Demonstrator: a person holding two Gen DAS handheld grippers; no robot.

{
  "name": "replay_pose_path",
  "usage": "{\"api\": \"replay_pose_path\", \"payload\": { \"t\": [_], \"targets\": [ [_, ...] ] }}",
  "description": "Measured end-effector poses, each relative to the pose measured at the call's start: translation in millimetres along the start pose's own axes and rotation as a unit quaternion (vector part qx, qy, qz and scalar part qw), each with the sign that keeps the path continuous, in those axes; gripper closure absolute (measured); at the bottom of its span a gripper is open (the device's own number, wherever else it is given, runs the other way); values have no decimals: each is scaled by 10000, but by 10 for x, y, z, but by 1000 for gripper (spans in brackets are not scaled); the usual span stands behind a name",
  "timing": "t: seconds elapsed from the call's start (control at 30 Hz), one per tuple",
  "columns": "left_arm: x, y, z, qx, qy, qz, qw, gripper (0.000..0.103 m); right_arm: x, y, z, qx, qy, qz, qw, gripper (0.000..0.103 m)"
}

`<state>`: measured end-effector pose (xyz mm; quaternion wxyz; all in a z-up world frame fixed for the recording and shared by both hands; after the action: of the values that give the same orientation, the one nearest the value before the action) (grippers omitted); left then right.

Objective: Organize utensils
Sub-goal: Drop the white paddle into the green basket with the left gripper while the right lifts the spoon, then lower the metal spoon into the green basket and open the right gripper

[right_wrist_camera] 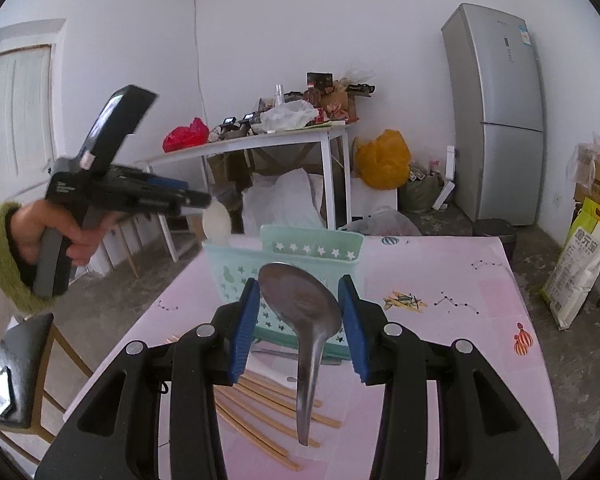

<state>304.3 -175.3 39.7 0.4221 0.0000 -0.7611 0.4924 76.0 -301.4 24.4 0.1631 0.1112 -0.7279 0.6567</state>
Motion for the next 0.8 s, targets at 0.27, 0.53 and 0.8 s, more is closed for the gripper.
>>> {"api": "replay_pose_path", "payload": {
  "t": [0.27, 0.53, 0.8],
  "targets": [
    [399, 450, -405, 1691, 230, 502, 9841, 49, 77, -213, 31, -92, -117, 264, 9995, 63],
    [524, 1341, -349, 2349, 259, 134, 9716, 44, 154, -960, 32, 42, -322, 1064, 9938, 63],
    [572, 2026, -343, 2916, 235, -266, 9559, 43, -209, -1596, 81, -38, -490, 1439, 9884, 63]
  ]
}}
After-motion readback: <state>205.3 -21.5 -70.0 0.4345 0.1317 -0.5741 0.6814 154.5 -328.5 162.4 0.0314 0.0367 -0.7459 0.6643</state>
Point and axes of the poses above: each gripper's, at about its wrist camera, not at the fingertips, and x roughly against the way its jaws point, z to its right, y to its underside, the point moved 9 cm from there along -x, roughly the way its jaws point, and after that the axes turned 2 degrees about y, right-handed, at the moved point
